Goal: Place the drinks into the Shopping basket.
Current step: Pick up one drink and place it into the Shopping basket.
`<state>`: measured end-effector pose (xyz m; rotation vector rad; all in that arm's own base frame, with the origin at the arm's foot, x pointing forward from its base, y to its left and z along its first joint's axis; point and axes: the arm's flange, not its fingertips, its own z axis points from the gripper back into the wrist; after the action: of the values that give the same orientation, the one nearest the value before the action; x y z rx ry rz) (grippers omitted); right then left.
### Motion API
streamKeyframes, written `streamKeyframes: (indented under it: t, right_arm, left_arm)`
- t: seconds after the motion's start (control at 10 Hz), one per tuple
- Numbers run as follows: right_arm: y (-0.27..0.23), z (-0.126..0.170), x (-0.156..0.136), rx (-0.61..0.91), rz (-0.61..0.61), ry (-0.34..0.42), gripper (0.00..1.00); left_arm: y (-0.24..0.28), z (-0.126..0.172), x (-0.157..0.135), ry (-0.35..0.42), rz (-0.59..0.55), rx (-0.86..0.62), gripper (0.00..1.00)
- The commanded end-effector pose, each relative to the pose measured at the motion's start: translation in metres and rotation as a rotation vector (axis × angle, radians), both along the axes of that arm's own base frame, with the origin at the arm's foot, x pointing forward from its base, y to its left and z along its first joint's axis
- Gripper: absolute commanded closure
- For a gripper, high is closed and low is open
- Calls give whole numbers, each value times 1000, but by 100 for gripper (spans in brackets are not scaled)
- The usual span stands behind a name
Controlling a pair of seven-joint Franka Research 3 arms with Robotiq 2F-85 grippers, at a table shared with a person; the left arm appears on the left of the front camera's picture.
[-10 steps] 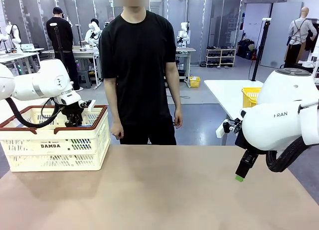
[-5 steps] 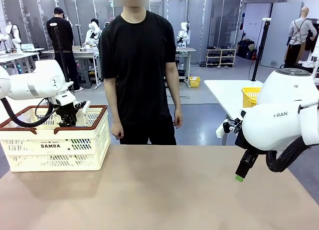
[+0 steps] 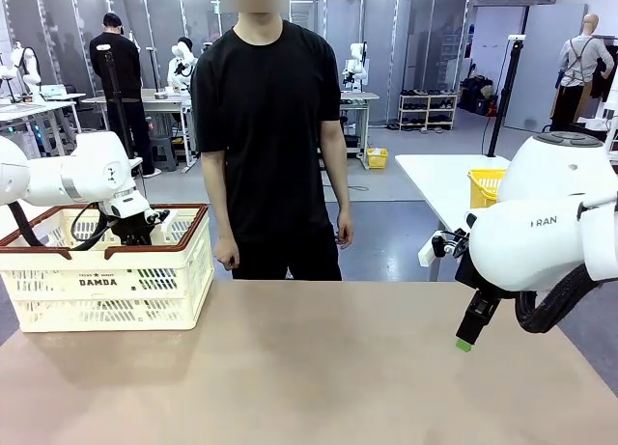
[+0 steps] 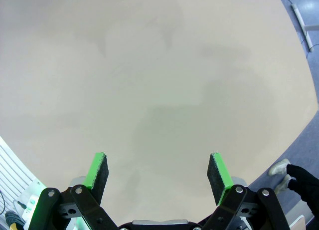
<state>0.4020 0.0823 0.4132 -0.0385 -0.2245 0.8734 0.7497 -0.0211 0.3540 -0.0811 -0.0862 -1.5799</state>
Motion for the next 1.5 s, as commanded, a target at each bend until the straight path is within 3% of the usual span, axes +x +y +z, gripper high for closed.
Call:
streamKeyframes:
  t: [0.0,0.6,1.4]
  right_arm:
    - [1,0,-1,-3,-10,-12,0]
    - [1,0,-1,-3,-10,-12,0]
    - [1,0,-1,-3,-10,-12,0]
  left_arm:
    - [2,1,4,3,-9,-19,43]
    - [-7,-12,-20,19,-30,-28,43]
    - [-3,-30,-26,51,-18,-60,43]
